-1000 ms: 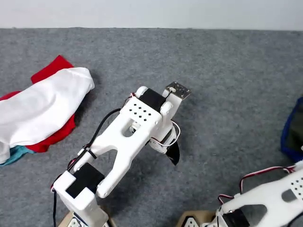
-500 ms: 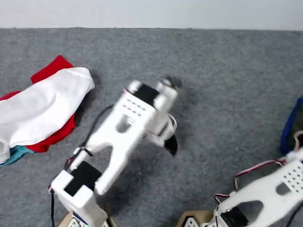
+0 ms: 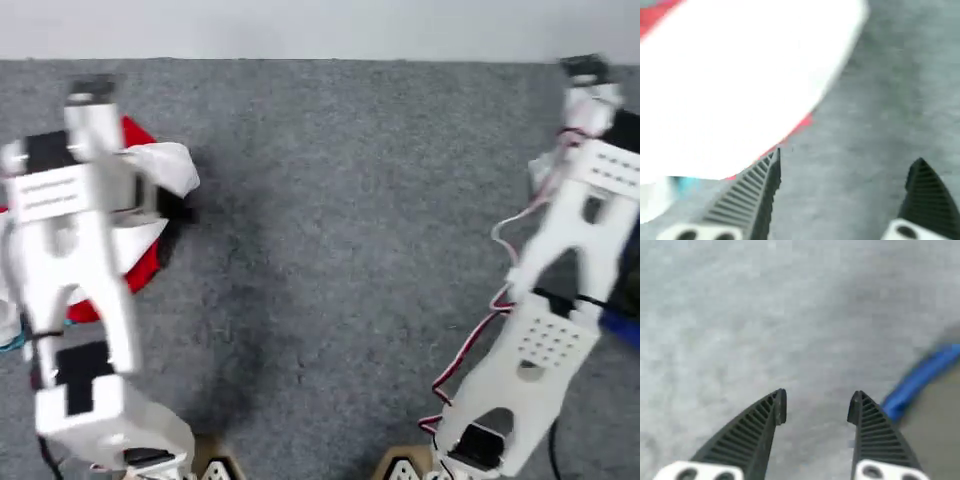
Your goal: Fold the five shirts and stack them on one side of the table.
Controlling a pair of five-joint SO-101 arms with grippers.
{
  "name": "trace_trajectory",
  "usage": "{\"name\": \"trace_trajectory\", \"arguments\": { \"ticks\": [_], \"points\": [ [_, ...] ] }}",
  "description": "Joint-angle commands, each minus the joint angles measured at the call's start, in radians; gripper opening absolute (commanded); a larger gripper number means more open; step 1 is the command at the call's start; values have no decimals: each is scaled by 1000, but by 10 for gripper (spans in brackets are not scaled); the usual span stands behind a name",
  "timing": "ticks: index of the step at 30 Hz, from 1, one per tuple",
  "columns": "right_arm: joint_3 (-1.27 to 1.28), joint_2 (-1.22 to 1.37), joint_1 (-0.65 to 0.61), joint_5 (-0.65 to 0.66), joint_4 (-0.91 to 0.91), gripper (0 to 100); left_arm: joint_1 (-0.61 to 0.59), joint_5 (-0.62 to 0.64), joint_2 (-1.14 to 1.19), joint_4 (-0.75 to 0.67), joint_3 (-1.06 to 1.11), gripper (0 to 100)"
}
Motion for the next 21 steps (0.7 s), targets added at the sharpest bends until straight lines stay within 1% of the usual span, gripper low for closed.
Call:
{"name": "trace_trajectory", "arguments": {
  "ticks": [1,3,5,8,10,12,14,18,21],
  "points": [
    [189,-142,-70,8,45,213,-153,-161,-84,18,-2,378],
    [272,-162,-91,8,45,213,-224,-236,-80,17,-2,378],
    [318,-160,-104,8,45,213,-270,-305,-54,15,-2,378],
    [362,-157,-113,8,45,212,-290,-373,26,6,-2,378],
    [385,-162,-113,8,45,212,-288,-379,100,-51,-8,378],
    [400,-162,-104,8,47,212,-287,-377,166,-138,-8,378],
    [413,-165,-87,8,47,212,-287,-377,215,-189,-8,378],
    [436,-194,-74,8,47,212,-269,-377,244,-161,-13,378],
    [451,-196,-102,8,47,212,-265,-382,285,-166,-8,376]
  ]
}}
